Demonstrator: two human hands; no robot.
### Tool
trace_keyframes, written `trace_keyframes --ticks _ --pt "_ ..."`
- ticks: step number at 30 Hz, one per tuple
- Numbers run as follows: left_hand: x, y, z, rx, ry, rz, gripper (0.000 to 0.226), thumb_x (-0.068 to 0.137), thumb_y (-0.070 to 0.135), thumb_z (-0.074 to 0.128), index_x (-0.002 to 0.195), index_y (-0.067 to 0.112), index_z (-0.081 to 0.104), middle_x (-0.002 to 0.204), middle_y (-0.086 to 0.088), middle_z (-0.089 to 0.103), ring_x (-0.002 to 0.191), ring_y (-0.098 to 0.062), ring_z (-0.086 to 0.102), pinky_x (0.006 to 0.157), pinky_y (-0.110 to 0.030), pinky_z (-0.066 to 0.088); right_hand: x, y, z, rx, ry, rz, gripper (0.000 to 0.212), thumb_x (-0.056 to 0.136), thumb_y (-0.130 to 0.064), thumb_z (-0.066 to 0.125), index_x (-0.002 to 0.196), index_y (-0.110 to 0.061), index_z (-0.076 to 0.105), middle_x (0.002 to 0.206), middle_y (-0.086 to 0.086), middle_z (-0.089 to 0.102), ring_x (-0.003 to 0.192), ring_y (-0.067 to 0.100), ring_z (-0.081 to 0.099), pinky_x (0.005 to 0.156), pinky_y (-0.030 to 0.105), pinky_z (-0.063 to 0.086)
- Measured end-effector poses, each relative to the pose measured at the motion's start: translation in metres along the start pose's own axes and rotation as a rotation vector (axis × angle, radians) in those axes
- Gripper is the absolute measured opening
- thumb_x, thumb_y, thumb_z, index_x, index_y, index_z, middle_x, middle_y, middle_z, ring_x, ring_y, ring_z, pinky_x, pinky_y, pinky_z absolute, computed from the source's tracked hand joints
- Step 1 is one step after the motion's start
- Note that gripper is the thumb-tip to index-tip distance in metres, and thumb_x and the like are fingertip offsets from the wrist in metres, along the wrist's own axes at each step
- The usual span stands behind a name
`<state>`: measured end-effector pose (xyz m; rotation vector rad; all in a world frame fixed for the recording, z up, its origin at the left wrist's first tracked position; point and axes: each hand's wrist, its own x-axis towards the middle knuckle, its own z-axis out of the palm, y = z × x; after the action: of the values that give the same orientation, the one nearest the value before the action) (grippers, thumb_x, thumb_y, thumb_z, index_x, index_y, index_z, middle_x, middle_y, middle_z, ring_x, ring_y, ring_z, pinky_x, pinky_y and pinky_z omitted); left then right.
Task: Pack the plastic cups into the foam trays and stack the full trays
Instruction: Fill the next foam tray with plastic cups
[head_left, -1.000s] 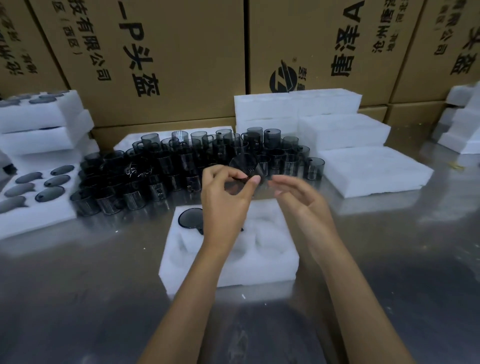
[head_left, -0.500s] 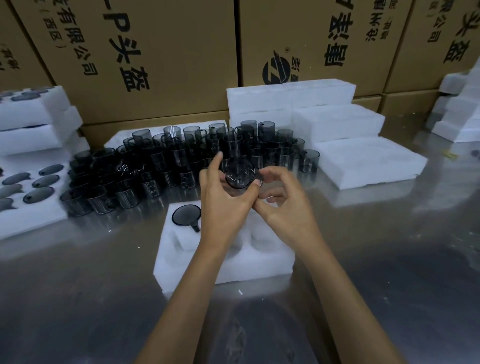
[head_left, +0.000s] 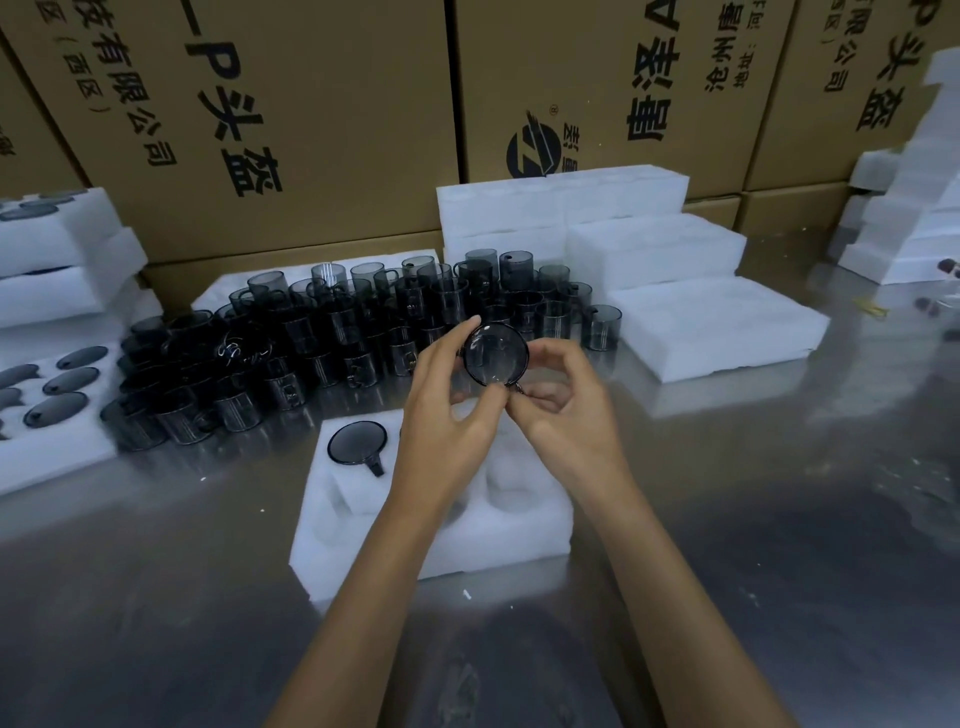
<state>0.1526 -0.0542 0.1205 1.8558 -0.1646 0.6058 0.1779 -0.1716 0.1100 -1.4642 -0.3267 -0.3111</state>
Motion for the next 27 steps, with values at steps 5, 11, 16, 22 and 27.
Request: trace_keyframes --ticks 5,11,16,22,27 --pt "0.0 0.0 0.002 0.01 -0.014 -0.012 0.056 0.086 0.021 0.06 0.139 0.036 0.049 0.137 0.012 0.054 0.123 -0.005 0.053 0.103 -0.044 0.047 0.004 0.001 -0.001 -0.019 0.07 0.035 0.041 0.077 -0.002 0.074 0.095 -0.035 0.058 0.089 -0.007 0.061 0.068 0.004 0.058 0.067 0.015 0.047" --pt "-0.001 -0.001 0.002 0.024 -0.049 -0.017 0.06 0.084 0.027 0.061 0.14 0.041 0.046 0.138 0.016 0.054 0.123 -0.006 0.053 0.103 -0.043 0.047 0.003 -0.003 -0.006 -0.018 0.067 0.049 0.038 0.079 0.0 0.073 0.1 -0.028 0.06 0.075 -0.004 0.058 0.067 0.006 0.056 0.065 0.016 0.048" --pt "0.0 -0.004 0.002 0.06 -0.073 0.058 0.063 0.089 0.011 0.068 0.141 0.04 0.044 0.142 0.017 0.052 0.132 -0.01 0.048 0.108 -0.043 0.044 0.002 -0.009 -0.01 0.041 0.069 0.024 0.043 0.081 0.011 0.062 0.102 -0.026 0.06 0.082 0.0 0.062 0.07 0.003 0.062 0.064 0.01 0.047" --pt "0.003 -0.002 0.0 -0.048 -0.04 -0.008 0.052 0.087 0.005 0.071 0.133 0.025 0.057 0.127 0.008 0.064 0.116 -0.008 0.06 0.099 -0.033 0.05 0.005 -0.01 -0.015 0.047 0.095 0.124 0.02 0.088 -0.002 0.06 0.095 -0.018 0.07 0.078 0.004 0.068 0.072 0.014 0.063 0.065 0.021 0.051" --pt "0.004 -0.003 -0.002 0.032 0.034 -0.129 0.019 0.093 0.011 0.06 0.092 0.027 0.071 0.085 0.009 0.072 0.082 -0.009 0.065 0.076 -0.028 0.05 0.004 -0.007 -0.016 -0.012 0.063 0.148 0.02 0.092 -0.013 0.064 0.072 -0.009 0.062 0.05 0.0 0.058 0.046 0.011 0.055 0.046 0.017 0.044"
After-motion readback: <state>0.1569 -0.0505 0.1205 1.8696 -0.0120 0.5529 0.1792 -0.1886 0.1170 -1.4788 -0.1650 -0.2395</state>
